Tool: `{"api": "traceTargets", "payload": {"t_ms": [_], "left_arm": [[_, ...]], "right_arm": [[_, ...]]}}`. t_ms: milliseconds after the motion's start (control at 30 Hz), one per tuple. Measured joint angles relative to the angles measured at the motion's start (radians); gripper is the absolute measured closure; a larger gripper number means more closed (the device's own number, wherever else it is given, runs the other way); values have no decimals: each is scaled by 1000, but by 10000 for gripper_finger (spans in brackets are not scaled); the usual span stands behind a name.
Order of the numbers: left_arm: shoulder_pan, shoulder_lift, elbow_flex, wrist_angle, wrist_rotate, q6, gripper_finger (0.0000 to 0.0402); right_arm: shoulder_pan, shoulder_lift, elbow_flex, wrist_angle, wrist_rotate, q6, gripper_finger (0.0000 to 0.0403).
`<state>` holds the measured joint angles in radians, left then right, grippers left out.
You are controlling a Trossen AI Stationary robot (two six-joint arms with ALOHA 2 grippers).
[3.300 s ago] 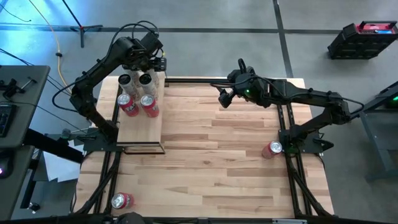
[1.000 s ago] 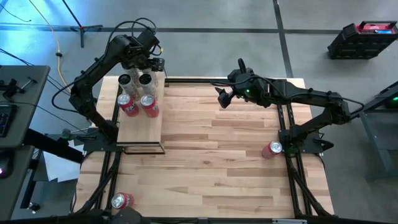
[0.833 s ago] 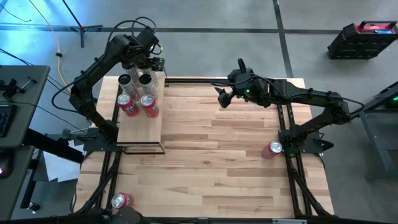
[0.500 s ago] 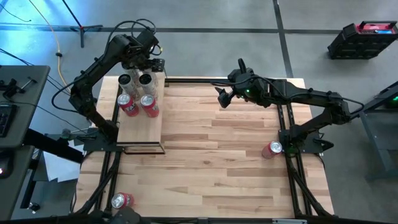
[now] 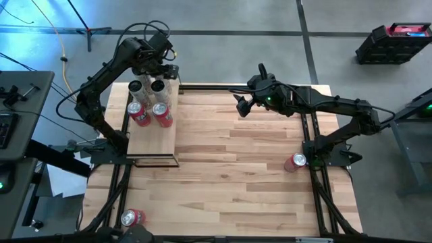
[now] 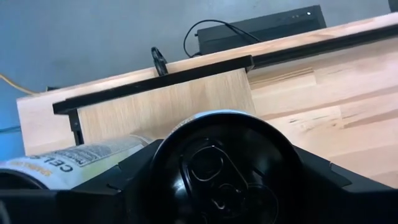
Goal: Place canned beverage on shelf
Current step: Put the white yellow soda can on the shelf aligned with the other white yellow soda can
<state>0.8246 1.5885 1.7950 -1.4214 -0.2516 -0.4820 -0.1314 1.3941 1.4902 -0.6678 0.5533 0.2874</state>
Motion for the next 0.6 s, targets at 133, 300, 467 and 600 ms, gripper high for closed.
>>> {"api": "traceTargets", "payload": {"t_ms": [133, 300, 467, 600], "left_arm": [[0, 0, 1, 3, 7, 78, 154], [0, -1, 1, 2, 11, 199, 154], [30, -1, 1, 9, 29, 238, 154], [55, 0, 0, 46, 83, 272, 155]], "right_arm": [[0, 0, 0, 0, 0, 0, 55], [0, 0, 0, 0, 0, 3, 55], [1, 0, 0, 0, -8, 27, 55], [1, 0, 0, -1, -9, 38, 55]]}}
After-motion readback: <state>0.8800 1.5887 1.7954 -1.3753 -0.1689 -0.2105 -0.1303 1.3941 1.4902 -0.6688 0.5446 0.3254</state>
